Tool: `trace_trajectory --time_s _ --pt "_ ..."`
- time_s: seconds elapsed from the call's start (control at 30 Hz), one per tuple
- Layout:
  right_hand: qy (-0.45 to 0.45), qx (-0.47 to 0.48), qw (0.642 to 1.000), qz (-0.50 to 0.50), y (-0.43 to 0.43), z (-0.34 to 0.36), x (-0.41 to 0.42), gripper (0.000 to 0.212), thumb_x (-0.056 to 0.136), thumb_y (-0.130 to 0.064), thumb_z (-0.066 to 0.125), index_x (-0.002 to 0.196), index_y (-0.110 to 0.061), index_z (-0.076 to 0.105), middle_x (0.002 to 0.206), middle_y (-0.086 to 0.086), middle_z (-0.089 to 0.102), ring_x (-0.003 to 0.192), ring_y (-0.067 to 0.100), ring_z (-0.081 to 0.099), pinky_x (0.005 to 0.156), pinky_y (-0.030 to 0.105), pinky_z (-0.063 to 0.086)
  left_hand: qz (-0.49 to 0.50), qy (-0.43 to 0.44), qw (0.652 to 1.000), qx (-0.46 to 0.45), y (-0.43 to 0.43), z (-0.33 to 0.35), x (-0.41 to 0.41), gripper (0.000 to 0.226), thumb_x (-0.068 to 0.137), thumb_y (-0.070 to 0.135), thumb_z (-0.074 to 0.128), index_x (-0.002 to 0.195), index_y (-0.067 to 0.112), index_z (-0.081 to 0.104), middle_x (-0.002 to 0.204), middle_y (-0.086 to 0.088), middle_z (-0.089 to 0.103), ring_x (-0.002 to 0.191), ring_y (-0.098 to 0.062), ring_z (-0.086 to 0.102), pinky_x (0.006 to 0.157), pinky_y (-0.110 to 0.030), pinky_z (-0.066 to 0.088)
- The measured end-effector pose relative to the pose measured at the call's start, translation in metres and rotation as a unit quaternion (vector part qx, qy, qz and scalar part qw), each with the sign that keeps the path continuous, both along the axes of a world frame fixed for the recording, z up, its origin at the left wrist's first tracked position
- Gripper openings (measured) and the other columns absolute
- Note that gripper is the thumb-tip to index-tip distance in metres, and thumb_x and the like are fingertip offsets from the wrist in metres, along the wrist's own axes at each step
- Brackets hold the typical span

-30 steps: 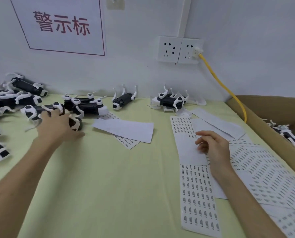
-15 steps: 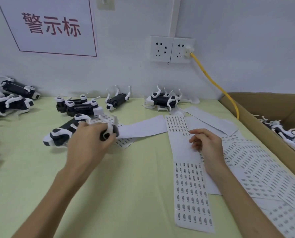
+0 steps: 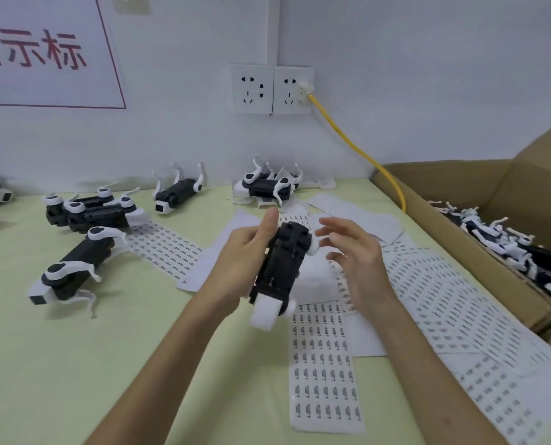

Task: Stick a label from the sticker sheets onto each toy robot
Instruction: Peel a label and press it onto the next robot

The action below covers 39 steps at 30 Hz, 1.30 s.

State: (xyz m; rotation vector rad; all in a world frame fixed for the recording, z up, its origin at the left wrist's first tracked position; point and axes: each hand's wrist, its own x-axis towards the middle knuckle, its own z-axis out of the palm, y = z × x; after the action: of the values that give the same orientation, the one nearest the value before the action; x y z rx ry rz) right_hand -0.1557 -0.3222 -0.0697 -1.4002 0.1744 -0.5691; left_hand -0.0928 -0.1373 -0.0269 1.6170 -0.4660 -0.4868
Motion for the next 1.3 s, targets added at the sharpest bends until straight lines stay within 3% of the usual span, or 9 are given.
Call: trace_trajectory --time_s 0.07,0.17,0.33,0.47,0.67,0.83,0.93,1.07,1.3 --pt "-0.013 -0.027 0.996 0.079 0.000 0.003 -0.002 0.035 0.085 -0.020 0.061 0.118 -0.017 0.071 0.119 0.006 0.071 0.113 0.020 0.064 0.089 0.034 0.046 -0.005 0.059 0.998 -0.025 -0.005 -0.009 0.003 0.073 0.083 0.078 0.046 0.097 0.014 0.079 0.086 -0.019 0.078 0.076 -0.031 0.079 0.057 -0.035 0.062" --pt "-0.006 -0.093 0.984 0.154 0.003 0.005 -0.005 0.048 0.081 -0.032 0.066 0.127 -0.016 0.067 0.127 0.002 0.068 0.122 0.017 0.059 0.096 0.030 0.045 -0.026 0.104 0.994 -0.003 -0.009 -0.021 0.006 0.074 0.084 0.079 0.042 0.085 0.016 0.081 0.080 -0.018 0.078 0.066 -0.023 0.077 0.050 -0.022 0.055" --pt "0.062 -0.154 0.961 0.220 0.005 0.006 -0.008 0.049 0.084 -0.036 0.065 0.131 -0.022 0.065 0.122 -0.003 0.069 0.120 0.014 0.061 0.103 0.032 0.046 -0.097 0.227 0.967 -0.055 -0.013 -0.032 0.005 0.071 0.103 0.064 0.029 0.100 0.005 0.068 0.068 -0.014 0.071 0.050 -0.020 0.068 0.047 -0.024 0.054" --pt "0.051 -0.130 0.971 0.196 0.006 0.007 -0.008 0.046 0.082 -0.038 0.069 0.123 -0.017 0.069 0.111 -0.001 0.071 0.101 0.014 0.066 0.092 0.035 0.051 -0.098 0.345 0.926 -0.116 -0.007 -0.037 0.007 0.090 0.102 0.067 0.027 0.084 -0.003 0.080 0.079 -0.021 0.073 0.057 -0.026 0.071 0.052 -0.027 0.058" --pt "0.039 -0.052 0.994 0.091 0.004 0.006 -0.004 0.047 0.076 -0.038 0.074 0.115 -0.012 0.066 0.107 0.003 0.071 0.103 0.025 0.069 0.084 0.047 0.055 -0.101 0.293 0.934 -0.180 0.004 -0.043 0.012 0.073 0.099 0.065 0.033 0.105 0.010 0.081 0.088 -0.013 0.068 0.068 -0.025 0.060 0.066 -0.035 0.045" --pt "0.036 0.065 0.996 0.050 0.005 0.008 -0.004 0.037 0.081 -0.028 0.069 0.112 -0.010 0.058 0.114 0.023 0.068 0.096 0.040 0.073 0.077 0.044 0.058 0.019 0.362 0.857 -0.368 -0.001 -0.050 0.011 0.051 0.106 0.041 0.047 0.134 0.002 0.062 0.127 -0.020 0.062 0.087 -0.031 0.074 0.076 -0.038 0.064" --pt "0.021 0.113 0.992 0.060 0.007 0.008 -0.005 0.038 0.082 -0.027 0.067 0.115 -0.011 0.058 0.113 0.013 0.071 0.098 0.039 0.073 0.082 0.046 0.059 0.046 0.326 0.887 -0.324 -0.011 -0.055 0.002 0.031 0.102 0.019 0.054 0.129 0.006 0.062 0.139 -0.021 0.064 0.090 -0.026 0.078 0.075 -0.034 0.065" --pt "0.023 0.045 0.998 0.044 0.013 0.008 -0.006 0.048 0.081 -0.023 0.072 0.127 -0.016 0.062 0.119 0.011 0.068 0.098 0.029 0.073 0.090 0.046 0.060 -0.039 0.181 0.957 -0.224 -0.018 -0.062 -0.013 0.043 0.093 0.035 0.070 0.135 0.025 0.067 0.136 0.000 0.070 0.110 -0.014 0.069 0.083 -0.026 0.055" --pt "0.050 -0.091 0.991 0.081 0.033 -0.001 -0.007 0.053 0.071 -0.017 0.083 0.118 -0.019 0.058 0.118 0.001 0.065 0.100 0.016 0.070 0.083 0.029 0.057 0.017 0.189 0.946 -0.264 -0.016 -0.062 -0.009 0.058 0.102 0.054 0.048 0.142 0.014 0.061 0.138 -0.012 0.067 0.133 -0.032 0.060 0.112 -0.055 0.041"
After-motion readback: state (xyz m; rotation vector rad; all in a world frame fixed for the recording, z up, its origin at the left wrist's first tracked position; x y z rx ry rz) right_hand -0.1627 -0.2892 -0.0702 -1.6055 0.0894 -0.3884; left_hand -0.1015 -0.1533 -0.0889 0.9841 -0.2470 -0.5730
